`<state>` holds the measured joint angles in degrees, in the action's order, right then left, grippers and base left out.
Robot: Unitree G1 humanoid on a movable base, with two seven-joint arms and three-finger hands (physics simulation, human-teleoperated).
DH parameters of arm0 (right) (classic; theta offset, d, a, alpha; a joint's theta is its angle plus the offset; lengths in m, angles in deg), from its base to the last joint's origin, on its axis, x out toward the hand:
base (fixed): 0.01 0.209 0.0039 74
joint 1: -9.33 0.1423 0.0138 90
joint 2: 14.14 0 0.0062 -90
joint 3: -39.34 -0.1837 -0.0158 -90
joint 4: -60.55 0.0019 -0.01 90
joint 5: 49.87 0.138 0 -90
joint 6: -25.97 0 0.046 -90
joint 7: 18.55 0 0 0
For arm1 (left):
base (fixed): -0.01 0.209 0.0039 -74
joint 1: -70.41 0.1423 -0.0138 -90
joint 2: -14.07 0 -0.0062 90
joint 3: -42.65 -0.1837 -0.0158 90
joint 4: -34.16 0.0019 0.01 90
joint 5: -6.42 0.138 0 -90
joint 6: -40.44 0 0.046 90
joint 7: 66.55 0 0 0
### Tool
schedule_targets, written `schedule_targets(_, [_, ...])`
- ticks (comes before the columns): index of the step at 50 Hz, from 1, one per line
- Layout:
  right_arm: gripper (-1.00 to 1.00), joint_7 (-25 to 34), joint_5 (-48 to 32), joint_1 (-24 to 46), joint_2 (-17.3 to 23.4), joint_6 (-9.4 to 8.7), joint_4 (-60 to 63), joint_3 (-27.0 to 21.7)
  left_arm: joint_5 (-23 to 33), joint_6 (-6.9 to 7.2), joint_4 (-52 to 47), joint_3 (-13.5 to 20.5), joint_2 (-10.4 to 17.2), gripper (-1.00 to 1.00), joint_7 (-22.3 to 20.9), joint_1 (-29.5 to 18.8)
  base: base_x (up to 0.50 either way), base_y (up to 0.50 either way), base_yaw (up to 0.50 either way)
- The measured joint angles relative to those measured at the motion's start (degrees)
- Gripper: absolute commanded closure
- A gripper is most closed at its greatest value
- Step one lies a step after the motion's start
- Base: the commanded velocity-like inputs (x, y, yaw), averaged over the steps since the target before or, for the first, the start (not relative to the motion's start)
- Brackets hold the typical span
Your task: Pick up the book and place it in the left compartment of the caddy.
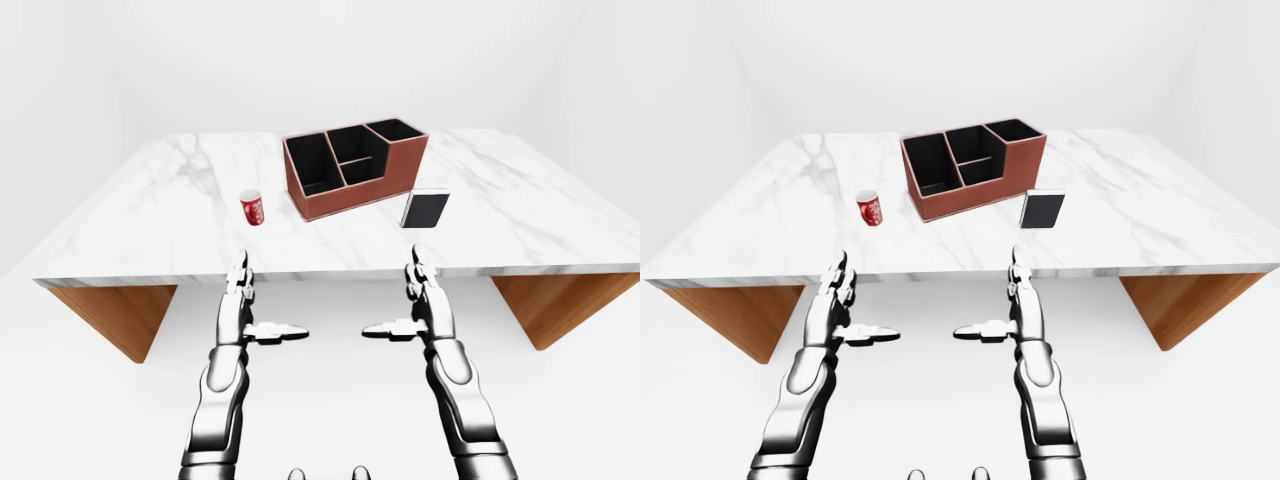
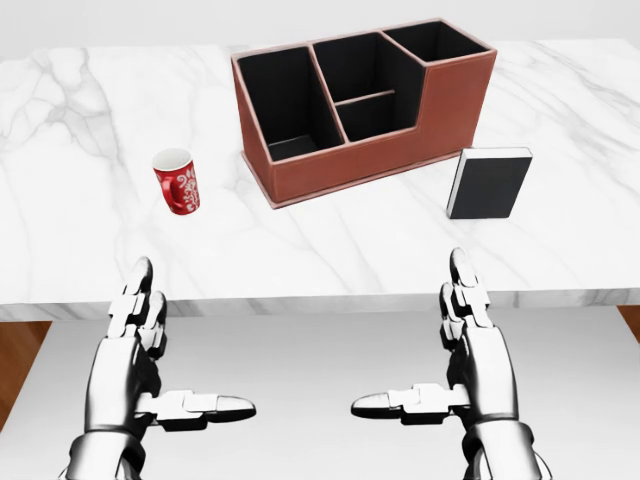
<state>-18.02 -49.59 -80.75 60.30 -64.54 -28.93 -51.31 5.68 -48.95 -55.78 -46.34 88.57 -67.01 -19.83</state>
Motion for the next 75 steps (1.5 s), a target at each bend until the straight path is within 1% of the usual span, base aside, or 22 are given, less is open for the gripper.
schedule_targets(5, [-1.00,-0.33,-0.70,0.03,0.16,-1.21,0.84,-0.29,-0.69,0.81,0.41,0.83,0.39,-1.00,-0.39,-0.46,0.00,0.00,0.00])
schedule_targets(10, [-1.00,-0.42,-0.03,-0.16,0.14,-3.01,2.32,-0.83,-1.09,1.56,0.29,1.24,0.61,-1.00,-0.87,-0.58,0.00,0.00,0.00])
schedule_targets(12, [-1.00,-0.68,-0.20,-0.20,0.23,-4.46,3.08,-0.90,-1.13,1.76,0.30,1.29,0.68,-1.00,-1.07,-0.60,0.00,0.00,0.00])
schedule_targets(19, [-1.00,-0.22,-0.88,-0.53,0.52,-4.50,4.50,-0.80,-1.05,2.38,-0.14,1.41,0.84,-1.00,-1.79,-0.45,0.00,0.00,0.00])
schedule_targets(27, [-1.00,1.61,-1.61,-2.66,0.58,-4.18,6.98,-0.49,-0.89,3.22,-1.75,1.55,0.97,-1.00,-2.71,0.60,0.50,0.00,0.00])
schedule_targets(41, [-1.00,3.18,-2.15,-3.64,0.44,-3.83,8.97,-0.22,-0.73,4.06,-3.75,1.76,1.03,-1.00,-3.72,1.08,0.50,0.00,0.00])
schedule_targets(51, [-1.00,3.35,-2.36,-3.57,0.38,-3.60,8.95,-0.16,-0.68,4.38,-4.57,1.83,1.02,-1.00,-4.08,1.33,0.50,0.00,0.00])
schedule_targets(75, [-1.00,3.00,-2.94,-3.11,0.49,-3.22,8.18,-0.35,-0.58,4.39,-5.27,1.95,1.10,-1.00,-4.49,1.26,0.50,0.00,0.00])
